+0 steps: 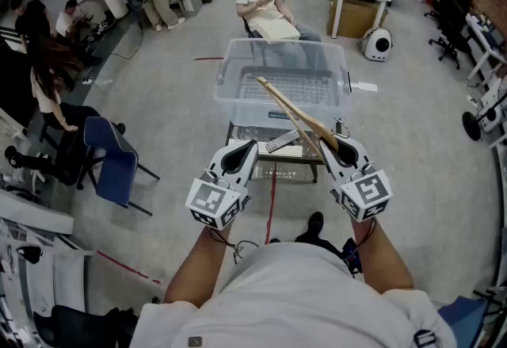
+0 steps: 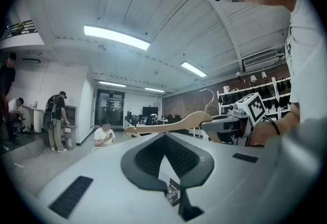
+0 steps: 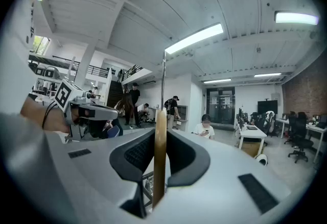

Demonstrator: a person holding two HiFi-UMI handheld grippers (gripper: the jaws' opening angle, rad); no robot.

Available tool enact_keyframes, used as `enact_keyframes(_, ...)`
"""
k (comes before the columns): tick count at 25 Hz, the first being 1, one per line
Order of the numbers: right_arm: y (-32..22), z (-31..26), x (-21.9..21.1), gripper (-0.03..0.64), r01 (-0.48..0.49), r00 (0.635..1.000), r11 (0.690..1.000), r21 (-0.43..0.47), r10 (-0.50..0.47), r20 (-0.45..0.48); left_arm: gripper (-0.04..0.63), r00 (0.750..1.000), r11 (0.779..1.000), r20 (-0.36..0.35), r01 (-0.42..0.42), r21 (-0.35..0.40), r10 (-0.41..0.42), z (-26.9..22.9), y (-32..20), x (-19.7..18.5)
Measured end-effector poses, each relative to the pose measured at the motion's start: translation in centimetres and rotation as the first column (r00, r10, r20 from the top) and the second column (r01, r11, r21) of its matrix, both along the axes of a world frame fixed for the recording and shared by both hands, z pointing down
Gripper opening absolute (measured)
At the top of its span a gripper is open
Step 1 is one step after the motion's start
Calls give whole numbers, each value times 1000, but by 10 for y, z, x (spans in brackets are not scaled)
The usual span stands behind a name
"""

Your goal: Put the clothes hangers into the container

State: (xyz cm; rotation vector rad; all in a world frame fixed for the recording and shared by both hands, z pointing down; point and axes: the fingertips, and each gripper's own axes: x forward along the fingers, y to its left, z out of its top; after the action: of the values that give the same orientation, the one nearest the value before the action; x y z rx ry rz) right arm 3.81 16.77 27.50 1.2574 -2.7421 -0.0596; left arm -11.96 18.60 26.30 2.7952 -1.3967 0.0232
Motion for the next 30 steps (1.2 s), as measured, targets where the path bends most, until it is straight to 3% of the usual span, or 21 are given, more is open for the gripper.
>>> enact_keyframes(12,-34,11,45,66,7,1000,1000,-8,-7,19,15,1000,999,-2,6,-32,-6,18,-32,43)
enact_keyframes(30,-146,32,144,66,120,992,992,-47,-117,54,15,996,992,20,86,-87,-85,49,-138,149)
